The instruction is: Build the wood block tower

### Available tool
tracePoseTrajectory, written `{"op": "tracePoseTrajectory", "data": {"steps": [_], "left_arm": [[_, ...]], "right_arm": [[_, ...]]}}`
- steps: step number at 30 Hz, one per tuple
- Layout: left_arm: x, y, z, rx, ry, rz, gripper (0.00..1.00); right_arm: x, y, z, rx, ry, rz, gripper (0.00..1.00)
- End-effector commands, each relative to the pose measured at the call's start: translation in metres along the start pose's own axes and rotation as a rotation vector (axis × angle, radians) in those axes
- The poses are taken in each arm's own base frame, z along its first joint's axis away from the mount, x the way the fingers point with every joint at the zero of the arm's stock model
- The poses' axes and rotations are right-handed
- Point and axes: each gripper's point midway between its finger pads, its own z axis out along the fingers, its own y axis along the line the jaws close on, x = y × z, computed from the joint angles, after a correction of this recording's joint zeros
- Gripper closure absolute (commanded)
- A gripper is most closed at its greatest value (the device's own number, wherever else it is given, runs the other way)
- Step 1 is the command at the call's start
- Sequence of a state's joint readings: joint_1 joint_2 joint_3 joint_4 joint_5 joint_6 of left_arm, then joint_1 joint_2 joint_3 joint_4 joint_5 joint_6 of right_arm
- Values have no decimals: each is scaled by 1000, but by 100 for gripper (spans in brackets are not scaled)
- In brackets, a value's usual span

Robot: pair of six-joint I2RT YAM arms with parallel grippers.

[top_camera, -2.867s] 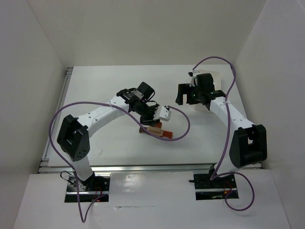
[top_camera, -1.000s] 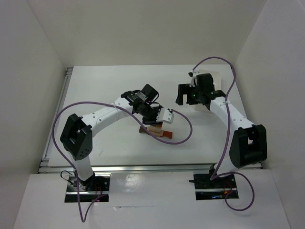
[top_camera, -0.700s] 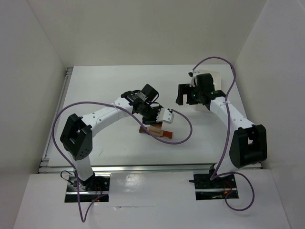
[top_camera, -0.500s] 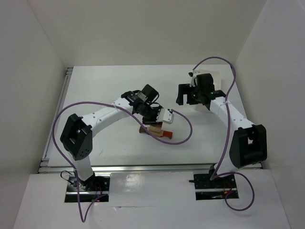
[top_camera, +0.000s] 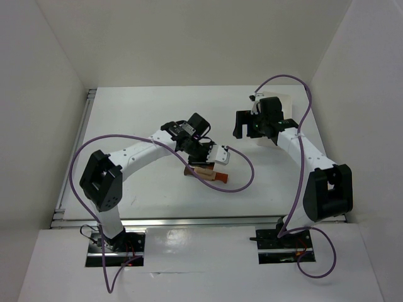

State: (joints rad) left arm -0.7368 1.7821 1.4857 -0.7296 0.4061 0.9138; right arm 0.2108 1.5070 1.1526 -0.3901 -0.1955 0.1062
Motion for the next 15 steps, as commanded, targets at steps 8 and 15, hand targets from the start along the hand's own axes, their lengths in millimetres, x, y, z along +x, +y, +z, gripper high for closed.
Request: {"op": "tracePoseTrajectory", "data": {"steps": [8, 15], "left_arm": [[-6, -2, -4, -7, -22, 19, 64], [-6, -2, -4, -7, -22, 19, 43]], "right_arm": [[-1, -2, -5, 7, -5, -7, 0], [-1, -2, -5, 7, -5, -7, 0]]}}
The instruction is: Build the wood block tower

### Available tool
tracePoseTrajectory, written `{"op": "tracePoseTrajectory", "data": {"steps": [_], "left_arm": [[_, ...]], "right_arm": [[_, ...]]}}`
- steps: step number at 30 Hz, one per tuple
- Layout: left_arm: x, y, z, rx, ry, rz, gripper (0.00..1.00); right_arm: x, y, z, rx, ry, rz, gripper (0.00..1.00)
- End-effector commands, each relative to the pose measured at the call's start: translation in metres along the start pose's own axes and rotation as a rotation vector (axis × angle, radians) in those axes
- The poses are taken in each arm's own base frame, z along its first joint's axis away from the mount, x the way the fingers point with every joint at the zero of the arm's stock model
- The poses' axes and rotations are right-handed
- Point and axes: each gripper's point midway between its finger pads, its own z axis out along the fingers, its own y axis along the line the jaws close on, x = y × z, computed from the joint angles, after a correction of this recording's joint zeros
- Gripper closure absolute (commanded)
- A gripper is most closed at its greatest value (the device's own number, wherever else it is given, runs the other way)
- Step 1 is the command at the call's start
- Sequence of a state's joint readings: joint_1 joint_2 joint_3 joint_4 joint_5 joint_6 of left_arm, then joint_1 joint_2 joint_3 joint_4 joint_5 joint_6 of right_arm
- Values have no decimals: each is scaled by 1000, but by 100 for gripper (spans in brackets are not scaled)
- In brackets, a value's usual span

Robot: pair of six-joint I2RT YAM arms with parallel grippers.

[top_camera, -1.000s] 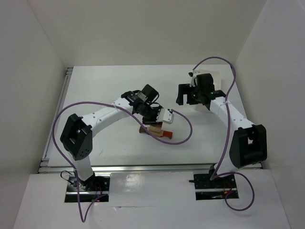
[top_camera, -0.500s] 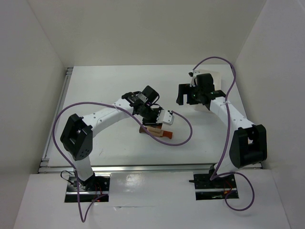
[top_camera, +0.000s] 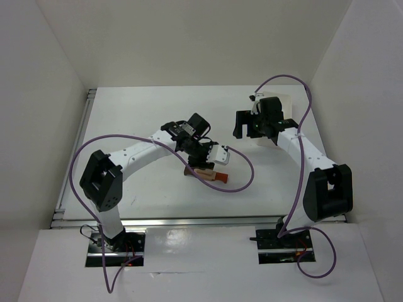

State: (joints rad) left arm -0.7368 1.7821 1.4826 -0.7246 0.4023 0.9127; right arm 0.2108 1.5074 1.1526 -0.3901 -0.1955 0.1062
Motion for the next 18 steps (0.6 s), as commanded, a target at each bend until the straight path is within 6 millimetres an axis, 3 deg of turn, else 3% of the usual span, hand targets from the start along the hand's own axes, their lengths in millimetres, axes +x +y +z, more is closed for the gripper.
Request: {"op": "tracePoseTrajectory", "data": {"steps": [1, 6, 11, 16, 18], "left_arm": [[-7, -2, -5, -3, -24, 19, 40], [-10, 0, -8, -17, -33, 18, 37], [-17, 3, -15, -43, -51, 10, 21], [-34, 11, -44, -112, -96, -14, 8], [-49, 19, -73, -179, -167, -17, 4]], "right_arm": [[-1, -2, -5, 6, -6, -7, 0], [1, -1, -6, -3, 5, -6, 0], [1, -1, -6, -3, 5, -15, 0], [1, -3, -6, 6, 4, -15, 0], [-5, -3, -9, 15, -19, -19, 0]]}}
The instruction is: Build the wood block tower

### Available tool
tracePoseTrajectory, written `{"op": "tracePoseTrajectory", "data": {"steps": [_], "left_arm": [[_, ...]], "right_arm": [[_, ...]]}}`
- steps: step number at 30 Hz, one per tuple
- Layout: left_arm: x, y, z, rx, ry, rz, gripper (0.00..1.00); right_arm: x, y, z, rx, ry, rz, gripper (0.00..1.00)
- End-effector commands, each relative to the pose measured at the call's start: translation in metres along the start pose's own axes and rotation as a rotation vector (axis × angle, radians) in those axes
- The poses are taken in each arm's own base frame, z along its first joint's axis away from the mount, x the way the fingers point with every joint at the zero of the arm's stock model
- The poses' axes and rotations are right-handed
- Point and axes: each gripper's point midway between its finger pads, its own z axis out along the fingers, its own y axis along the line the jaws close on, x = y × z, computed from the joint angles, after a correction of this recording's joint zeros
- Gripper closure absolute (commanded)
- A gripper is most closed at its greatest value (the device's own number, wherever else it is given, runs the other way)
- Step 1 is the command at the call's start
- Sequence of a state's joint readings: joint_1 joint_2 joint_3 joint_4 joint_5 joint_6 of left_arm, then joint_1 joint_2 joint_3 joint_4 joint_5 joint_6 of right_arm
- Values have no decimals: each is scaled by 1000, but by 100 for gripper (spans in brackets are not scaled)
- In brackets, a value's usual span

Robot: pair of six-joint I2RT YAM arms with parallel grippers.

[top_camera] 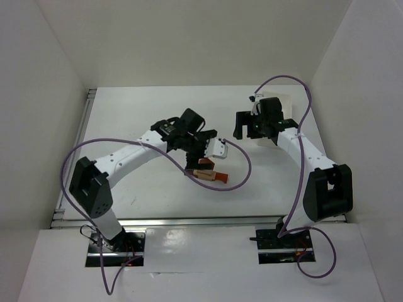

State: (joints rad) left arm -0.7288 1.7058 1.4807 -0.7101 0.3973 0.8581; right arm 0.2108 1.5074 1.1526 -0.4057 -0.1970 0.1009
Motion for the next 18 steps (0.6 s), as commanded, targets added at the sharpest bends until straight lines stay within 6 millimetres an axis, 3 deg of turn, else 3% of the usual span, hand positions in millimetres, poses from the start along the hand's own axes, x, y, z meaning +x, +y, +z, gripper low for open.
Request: {"op": "tracePoseTrajectory", "data": {"steps": [1, 2, 4, 5, 6, 8, 9, 10, 11, 12, 13, 14, 16, 17, 18], "left_arm": [[-39, 29, -60, -165, -167, -46, 0], [-51, 38, -87, -241, -219, -62, 0], [-38, 61, -115, -425, -230, -269, 0], [-50, 87, -139, -586, -303, -300, 0], [-35, 106, -174, -811, -268, -405, 0], [-29, 125, -219, -1009, -374, -703, 0], [-17, 120, -233, -1041, -369, -822, 0], [-3, 124, -267, -1153, -395, -948, 0], [8, 122, -273, -1183, -473, -1174, 0], [21, 115, -281, -1208, -484, -1285, 0], [52, 96, -271, -1229, -389, -1431, 0], [74, 88, -278, -1265, -412, -1570, 0], [113, 69, -266, -1316, -346, -1744, 0], [146, 42, -249, -1334, -200, -1844, 0], [170, 30, -246, -1375, -160, -1968, 0]], "right_arm": [[-11, -2, -11, 14, -45, -9, 0], [-17, -2, -15, 22, -72, -2, 0], [-17, -6, -15, 46, -87, 26, 0], [-23, -5, -18, 56, -115, 76, 0], [-19, -11, -15, 87, -124, 107, 0], [-24, -13, -18, 96, -168, 187, 0], [-25, -17, -20, 99, -186, 204, 0], [-27, -14, -19, 77, -198, 200, 0], [-27, -13, -19, 76, -199, 212, 0], [-25, -14, -15, 77, -189, 226, 0], [-22, -11, -12, 62, -174, 227, 0], [-18, -11, -11, 62, -166, 253, 0], [-18, -5, -13, 26, -180, 262, 0], [-14, -2, -12, 3, -189, 257, 0], [-17, 5, -19, -33, -216, 233, 0]]}}
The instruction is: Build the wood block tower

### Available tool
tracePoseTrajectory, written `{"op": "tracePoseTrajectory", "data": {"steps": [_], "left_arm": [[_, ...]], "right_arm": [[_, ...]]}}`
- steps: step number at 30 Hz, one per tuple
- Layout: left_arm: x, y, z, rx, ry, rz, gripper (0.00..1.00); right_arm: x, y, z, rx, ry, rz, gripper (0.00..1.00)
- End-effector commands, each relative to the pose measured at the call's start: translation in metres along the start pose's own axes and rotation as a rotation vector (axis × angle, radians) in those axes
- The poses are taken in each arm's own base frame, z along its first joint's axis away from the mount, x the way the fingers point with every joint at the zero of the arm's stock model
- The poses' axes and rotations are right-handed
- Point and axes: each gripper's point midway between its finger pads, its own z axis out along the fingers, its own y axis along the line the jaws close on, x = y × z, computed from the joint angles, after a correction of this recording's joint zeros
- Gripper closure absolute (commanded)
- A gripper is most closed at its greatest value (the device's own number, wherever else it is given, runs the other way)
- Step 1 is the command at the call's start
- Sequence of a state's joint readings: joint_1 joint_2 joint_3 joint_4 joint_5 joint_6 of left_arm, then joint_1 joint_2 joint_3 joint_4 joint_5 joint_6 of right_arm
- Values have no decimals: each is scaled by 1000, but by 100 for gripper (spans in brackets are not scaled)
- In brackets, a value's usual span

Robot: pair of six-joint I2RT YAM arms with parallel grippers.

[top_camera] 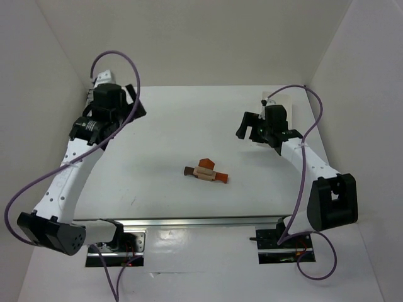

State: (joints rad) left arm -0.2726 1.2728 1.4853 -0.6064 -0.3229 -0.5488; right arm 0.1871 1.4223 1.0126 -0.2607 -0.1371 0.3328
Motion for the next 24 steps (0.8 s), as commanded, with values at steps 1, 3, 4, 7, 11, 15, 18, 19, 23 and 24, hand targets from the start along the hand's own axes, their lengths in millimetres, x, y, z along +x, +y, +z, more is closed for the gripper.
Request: {"op": "tracePoseTrajectory", "data": {"steps": [1, 3, 4, 7, 11, 15, 18, 19, 23, 24], "left_arm": [[87, 80, 7, -385, 243, -272, 0], [113, 94, 6, -431, 310, -273, 0], [113, 92, 2, -400, 304, -266, 0], [125, 92, -3, -351, 295, -286, 0], [124, 101, -26, -351, 247, -310, 0], [126, 102, -37, -336, 244, -315, 0], [124, 102, -39, -328, 236, -308, 0], [126, 103, -41, -333, 244, -306, 0], [126, 104, -41, -332, 245, -297, 0], [126, 104, -41, -332, 245, -297, 0]], "right_arm": [[-18, 22, -16, -119, -112, 4, 0], [-13, 24, -20, -140, -112, -9, 0], [-8, 25, -22, -155, -102, -19, 0], [-5, 26, -26, -162, -88, -29, 0], [3, 28, -32, -174, -50, -51, 0], [3, 24, -39, -158, -90, -56, 0], [0, 25, -44, -163, -108, -70, 0], [-1, 24, -44, -155, -111, -69, 0], [-3, 20, -43, -130, -120, -67, 0], [-1, 19, -43, -127, -112, -66, 0]]}}
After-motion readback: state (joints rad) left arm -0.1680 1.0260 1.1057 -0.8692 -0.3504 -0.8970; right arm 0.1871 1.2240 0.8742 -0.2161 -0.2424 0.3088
